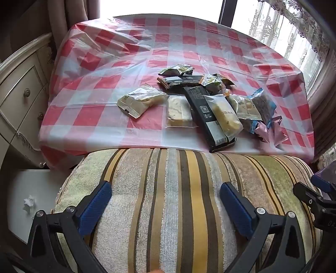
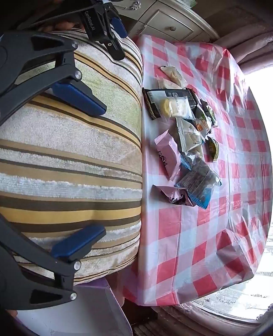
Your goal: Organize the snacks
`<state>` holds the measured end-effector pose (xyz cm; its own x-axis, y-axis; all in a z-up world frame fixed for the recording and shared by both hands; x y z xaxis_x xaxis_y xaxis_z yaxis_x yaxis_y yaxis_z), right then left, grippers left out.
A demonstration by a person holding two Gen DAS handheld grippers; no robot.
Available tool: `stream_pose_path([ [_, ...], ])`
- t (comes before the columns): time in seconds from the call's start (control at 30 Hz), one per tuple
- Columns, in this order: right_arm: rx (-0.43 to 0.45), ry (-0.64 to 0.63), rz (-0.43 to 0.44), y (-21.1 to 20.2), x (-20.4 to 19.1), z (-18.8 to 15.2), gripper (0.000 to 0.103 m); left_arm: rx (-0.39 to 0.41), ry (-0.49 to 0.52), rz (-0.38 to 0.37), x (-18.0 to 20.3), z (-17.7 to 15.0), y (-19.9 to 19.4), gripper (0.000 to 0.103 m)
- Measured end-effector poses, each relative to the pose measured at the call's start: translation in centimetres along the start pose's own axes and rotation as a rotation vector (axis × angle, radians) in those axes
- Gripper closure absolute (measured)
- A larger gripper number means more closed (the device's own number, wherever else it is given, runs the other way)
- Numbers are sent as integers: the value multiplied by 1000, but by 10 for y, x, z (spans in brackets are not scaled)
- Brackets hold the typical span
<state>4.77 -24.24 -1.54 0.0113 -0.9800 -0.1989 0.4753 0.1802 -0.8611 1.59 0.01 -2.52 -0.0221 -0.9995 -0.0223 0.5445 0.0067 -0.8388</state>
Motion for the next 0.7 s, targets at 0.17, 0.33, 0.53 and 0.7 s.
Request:
stream_pose_path([
  [0.17,0,-3,0,0,-2,0,0,-68,-2,1,0,1,10,0],
  [0.33,1,4,5,-1,-1,1,0,-20,-9,24,4,-4,6,0],
  [0.53,2,5,8,0,0,1,0,-35,0,26,1,1,0,0],
  [0.7,2,4,8,0,0,1,0,-34,-3,24,2,2,0,0],
])
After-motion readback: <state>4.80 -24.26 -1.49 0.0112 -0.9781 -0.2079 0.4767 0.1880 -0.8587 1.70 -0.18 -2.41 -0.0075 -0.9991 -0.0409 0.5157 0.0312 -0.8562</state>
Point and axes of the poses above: each gripper's, at about its wrist camera, not at the fingertips, and y roughly the way its jaws point, x to its right, z to its top, the point moved 3 cm from there along y, roughly the way its jaws point, and after that the axes turned 13 degrees about y, right-handed, at the moved point
